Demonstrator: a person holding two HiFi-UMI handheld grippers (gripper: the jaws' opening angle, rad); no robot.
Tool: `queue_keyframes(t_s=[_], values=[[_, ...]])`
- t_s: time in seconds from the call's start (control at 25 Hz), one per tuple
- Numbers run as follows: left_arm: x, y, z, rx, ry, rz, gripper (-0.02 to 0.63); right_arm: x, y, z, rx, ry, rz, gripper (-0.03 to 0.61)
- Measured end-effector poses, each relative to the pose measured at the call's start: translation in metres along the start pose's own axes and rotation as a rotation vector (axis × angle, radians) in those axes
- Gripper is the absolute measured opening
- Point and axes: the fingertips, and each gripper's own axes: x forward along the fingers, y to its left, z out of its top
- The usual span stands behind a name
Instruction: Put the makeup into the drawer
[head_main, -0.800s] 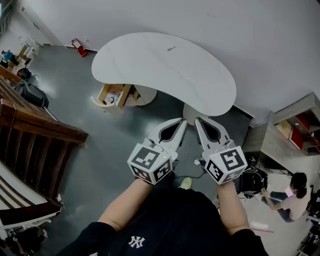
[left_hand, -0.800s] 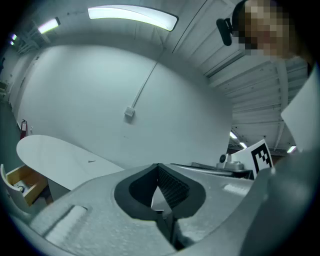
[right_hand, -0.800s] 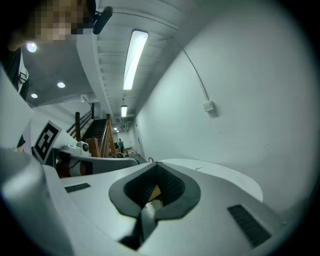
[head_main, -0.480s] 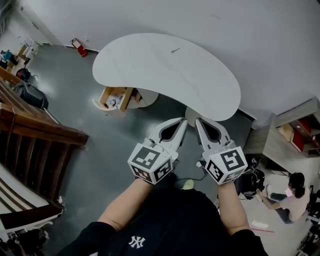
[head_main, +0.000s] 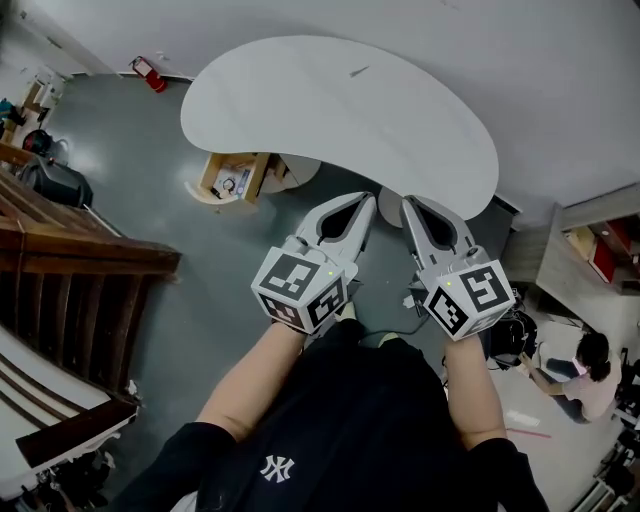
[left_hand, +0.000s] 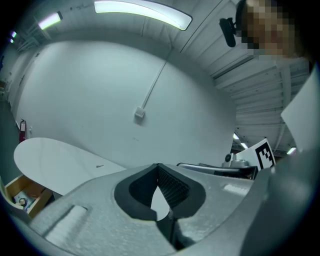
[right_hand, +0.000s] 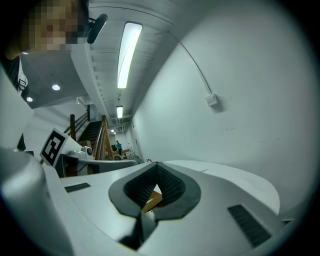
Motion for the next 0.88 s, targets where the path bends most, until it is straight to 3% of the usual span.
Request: queue_keyframes(t_s=[0.36, 0.88], values=[[0.000, 0.033, 0.003, -0.004, 0.002, 0.007, 0.011, 0.027, 0.002, 0.003, -0.007, -0.006, -0.015, 0.015], [0.050, 0.088, 0.010, 0.008, 0.018, 0.074, 0.011, 0.097, -0.040, 0.011, 0.012, 0.001, 0.048, 0.015]])
